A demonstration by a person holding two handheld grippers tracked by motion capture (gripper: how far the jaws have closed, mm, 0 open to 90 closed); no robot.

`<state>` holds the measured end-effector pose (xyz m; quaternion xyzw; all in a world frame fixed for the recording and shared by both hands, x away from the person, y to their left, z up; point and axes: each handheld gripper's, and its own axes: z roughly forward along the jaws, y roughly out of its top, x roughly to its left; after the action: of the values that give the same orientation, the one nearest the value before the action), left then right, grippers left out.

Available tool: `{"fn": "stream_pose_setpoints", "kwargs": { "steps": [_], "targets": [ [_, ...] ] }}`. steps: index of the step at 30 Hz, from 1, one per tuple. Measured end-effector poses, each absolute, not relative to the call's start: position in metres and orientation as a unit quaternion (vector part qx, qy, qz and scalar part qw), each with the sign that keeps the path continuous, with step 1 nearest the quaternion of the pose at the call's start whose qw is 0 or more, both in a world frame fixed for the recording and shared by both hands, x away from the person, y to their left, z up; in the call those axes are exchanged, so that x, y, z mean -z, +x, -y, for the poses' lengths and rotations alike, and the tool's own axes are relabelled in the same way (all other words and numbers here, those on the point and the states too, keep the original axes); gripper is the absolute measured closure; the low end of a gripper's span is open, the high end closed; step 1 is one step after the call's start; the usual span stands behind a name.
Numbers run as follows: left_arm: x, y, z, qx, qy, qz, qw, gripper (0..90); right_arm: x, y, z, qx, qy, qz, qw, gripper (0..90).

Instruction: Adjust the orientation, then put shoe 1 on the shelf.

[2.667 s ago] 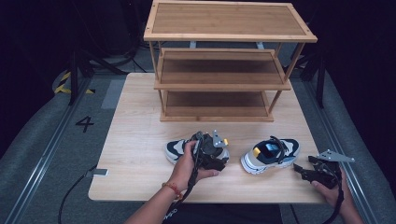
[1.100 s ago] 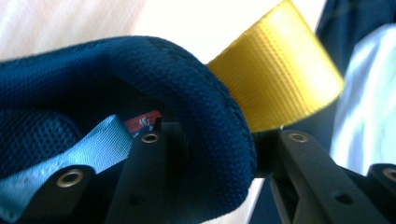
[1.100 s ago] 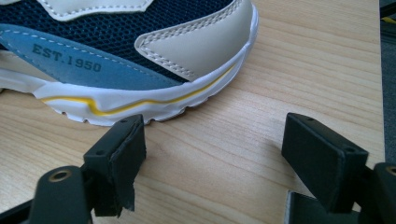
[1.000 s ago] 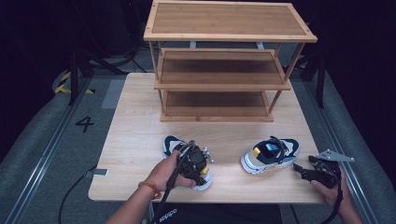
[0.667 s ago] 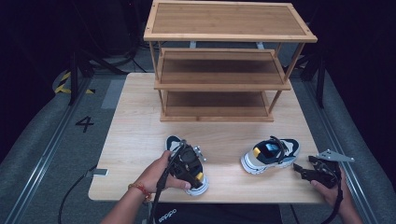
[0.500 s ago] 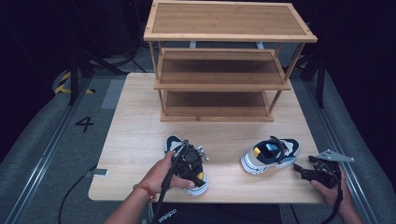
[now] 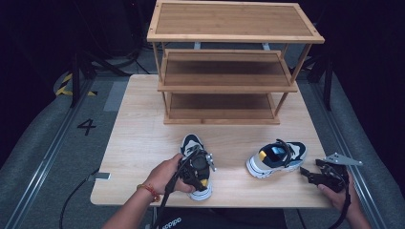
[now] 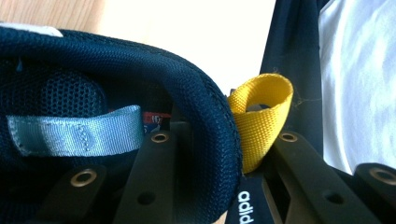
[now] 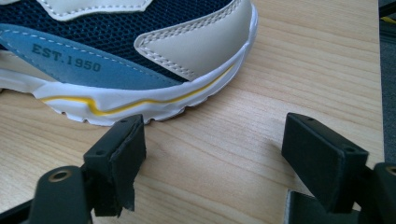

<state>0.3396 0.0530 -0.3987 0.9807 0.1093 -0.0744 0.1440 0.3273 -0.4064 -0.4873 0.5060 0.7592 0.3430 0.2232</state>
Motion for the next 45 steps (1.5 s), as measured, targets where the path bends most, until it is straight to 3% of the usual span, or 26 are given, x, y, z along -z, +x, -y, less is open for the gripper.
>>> {"fn": "stream_pose_setpoints", "kwargs": {
  "steps": [14,36,45],
  "targets": [
    [0.380,0.342,-0.045,0.050,0.985,-0.065,0.150,73.2,0.487,0.327,0.407,-0.343,0.507,-0.758,0.223,22.1],
    [0.281,0.345,-0.019,-0.014,0.980,0.008,0.197,73.0,0.487,0.327,0.407,-0.343,0.508,-0.757,0.224,22.1],
    [0.244,0.364,0.000,-0.037,0.982,0.038,0.179,72.9,0.487,0.327,0.407,-0.343,0.508,-0.758,0.224,22.1]
  ]
}}
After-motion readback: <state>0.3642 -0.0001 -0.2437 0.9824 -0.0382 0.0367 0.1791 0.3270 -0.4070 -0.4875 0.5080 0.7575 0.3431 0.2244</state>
